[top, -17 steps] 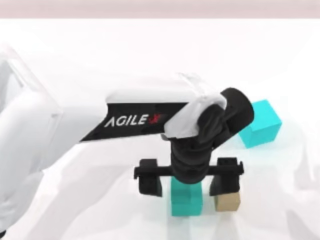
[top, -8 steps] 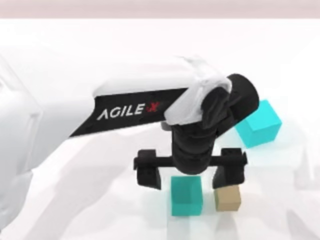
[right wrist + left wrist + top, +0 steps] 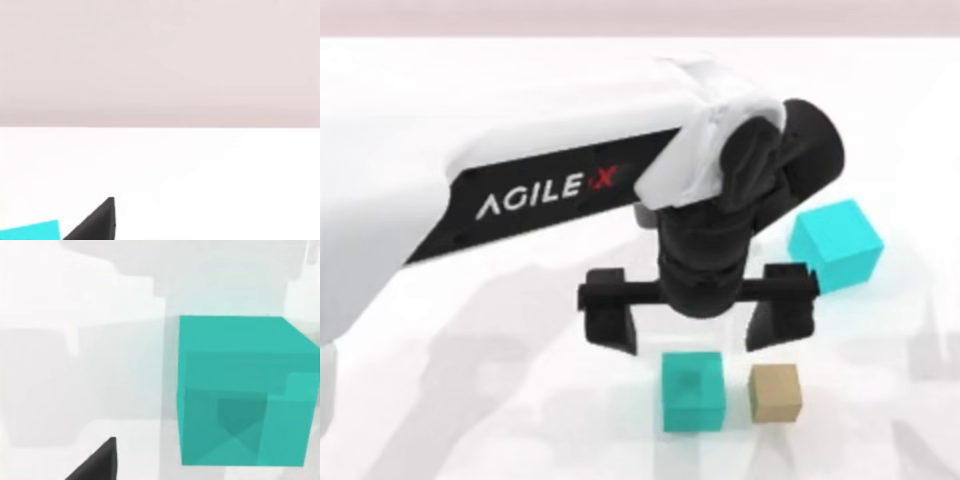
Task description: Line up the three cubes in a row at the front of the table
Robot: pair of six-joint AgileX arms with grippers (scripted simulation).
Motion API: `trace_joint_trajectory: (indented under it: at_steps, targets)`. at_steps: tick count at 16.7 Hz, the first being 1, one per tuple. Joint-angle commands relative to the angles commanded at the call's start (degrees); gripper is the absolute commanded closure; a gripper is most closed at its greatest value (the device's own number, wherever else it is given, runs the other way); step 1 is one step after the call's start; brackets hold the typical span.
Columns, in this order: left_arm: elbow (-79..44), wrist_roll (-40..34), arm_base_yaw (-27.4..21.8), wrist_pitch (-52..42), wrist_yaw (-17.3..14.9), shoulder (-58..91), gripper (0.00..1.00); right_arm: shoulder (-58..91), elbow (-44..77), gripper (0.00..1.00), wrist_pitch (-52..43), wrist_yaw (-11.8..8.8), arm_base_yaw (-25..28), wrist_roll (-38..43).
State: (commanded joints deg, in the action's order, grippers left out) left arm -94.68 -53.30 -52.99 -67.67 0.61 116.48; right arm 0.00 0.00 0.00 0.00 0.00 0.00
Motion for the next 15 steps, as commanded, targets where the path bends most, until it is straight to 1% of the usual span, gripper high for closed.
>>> trace_joint_trajectory:
  at_steps: [3,6,10,15]
  targets:
    - [1.48,0.38,1.10,1.18,0.11,-1.73,0.00,1.63,1.67,0.00,-1.25,-0.10,0.46,0.03]
    - [7.50,2.38,5.05,5.50,0.40,-8.74,0.00,8.64,8.70,0.00,-6.18,-0.23,2.00,0.16]
    - [21.52,8.03,13.12,14.46,0.70,-24.32,0.00,25.77,24.46,0.00,-16.55,-0.14,4.83,0.38]
    - [44.63,19.10,25.50,28.36,0.75,-49.19,0.00,57.60,48.87,0.00,-33.84,0.02,9.30,0.66]
